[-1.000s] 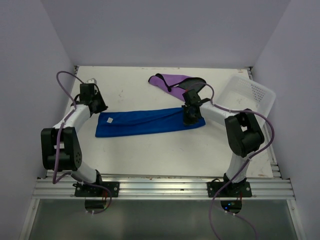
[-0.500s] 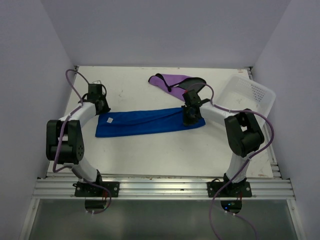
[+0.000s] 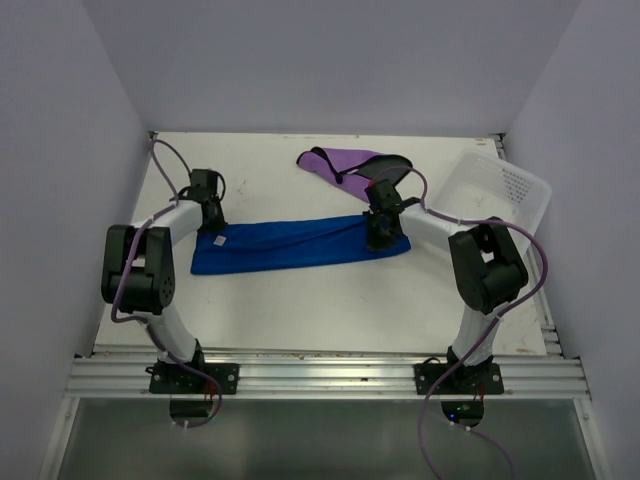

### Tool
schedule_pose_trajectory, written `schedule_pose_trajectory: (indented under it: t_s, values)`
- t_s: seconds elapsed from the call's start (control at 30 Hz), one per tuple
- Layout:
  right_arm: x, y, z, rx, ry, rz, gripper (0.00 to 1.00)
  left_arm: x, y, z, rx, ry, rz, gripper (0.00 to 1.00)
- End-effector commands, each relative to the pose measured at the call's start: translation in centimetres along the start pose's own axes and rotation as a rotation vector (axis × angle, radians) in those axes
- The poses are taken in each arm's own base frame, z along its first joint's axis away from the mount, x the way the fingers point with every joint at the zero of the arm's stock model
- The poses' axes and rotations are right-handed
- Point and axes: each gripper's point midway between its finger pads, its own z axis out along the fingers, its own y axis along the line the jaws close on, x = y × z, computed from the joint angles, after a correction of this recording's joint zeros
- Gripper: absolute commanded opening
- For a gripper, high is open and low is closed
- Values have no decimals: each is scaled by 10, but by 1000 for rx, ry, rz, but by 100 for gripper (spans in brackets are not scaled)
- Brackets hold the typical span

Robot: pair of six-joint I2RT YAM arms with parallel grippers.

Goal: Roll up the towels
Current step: Fold the towel

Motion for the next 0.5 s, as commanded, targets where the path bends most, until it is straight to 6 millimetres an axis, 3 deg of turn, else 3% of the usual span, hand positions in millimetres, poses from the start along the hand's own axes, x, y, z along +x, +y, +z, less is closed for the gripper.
schedule_pose_trajectory:
  t_s: [0.0,0.47]
  values:
    - [7,-3,15,8,26,-18,0,-15,0,-1,-33,-30,3,27]
    - [9,-5,17,20,34,-20,0,-9,11,4,-108,4,6,27]
